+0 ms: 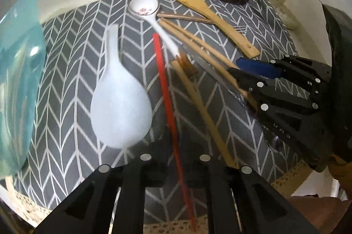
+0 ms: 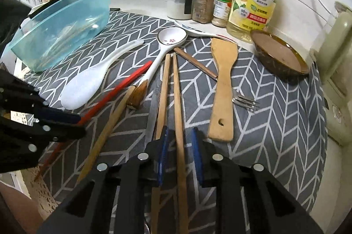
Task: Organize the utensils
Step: 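Grasp the red chopstick with the left tool while the right tool grasps a wooden chopstick, then carry both chopsticks over the blue basin and release them inside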
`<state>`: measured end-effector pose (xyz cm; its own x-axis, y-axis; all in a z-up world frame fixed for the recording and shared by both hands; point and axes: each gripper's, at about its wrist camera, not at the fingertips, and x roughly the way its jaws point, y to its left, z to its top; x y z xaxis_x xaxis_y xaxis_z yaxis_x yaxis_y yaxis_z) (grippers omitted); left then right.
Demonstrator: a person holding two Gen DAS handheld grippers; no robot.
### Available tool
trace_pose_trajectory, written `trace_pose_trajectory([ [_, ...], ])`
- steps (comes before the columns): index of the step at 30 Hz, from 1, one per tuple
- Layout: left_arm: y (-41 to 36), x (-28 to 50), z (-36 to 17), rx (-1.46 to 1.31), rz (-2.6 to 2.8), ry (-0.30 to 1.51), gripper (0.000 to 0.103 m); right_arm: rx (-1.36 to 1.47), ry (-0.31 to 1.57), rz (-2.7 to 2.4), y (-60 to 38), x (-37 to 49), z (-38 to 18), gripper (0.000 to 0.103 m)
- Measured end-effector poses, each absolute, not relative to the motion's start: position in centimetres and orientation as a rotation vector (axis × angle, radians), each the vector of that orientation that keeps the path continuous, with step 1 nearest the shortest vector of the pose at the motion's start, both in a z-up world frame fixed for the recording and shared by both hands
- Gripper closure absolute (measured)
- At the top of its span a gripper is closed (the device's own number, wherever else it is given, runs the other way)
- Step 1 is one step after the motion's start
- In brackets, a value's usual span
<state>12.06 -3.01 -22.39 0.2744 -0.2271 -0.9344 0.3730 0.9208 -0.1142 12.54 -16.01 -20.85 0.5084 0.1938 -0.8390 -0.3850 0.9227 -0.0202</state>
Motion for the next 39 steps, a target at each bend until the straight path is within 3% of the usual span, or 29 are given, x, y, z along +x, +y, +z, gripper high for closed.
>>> trace_pose_trajectory([
  [5, -1.3, 12.5, -21.6, 0.019, -0.383, 1.237, 0.097, 0.091, 1.059, 0.346, -18.4, 13.3, -20.5, 0.095],
  [13, 0.8, 12.2, -15.6, -0.009, -0.416, 1.104, 0.098, 0.481, 1.016, 0.329, -20.7, 12.6, -16.8, 0.096],
  [19, 5.7, 13.0, -9.7, -0.087, -0.409, 0.98, 0.098, 0.527, 0.956, 0.335, -18.6, 14.0, -11.9, 0.096],
  [25, 14.8, 15.0, -6.0, -0.052, -0.276, 0.889, 0.098, 0.577, 0.888, 0.438, -10.1, 18.0, -6.3, 0.096],
  [32, 23.7, 19.5, -10.0, 0.004, -0.178, 1.014, 0.097, 0.575, 1.032, 0.446, 3.6, 21.9, -9.4, 0.095],
  [39, 26.4, 21.7, -14.4, -0.013, -0.201, 1.123, 0.097, 0.476, 1.233, 0.286, 10.2, 23.6, -15.4, 0.095],
])
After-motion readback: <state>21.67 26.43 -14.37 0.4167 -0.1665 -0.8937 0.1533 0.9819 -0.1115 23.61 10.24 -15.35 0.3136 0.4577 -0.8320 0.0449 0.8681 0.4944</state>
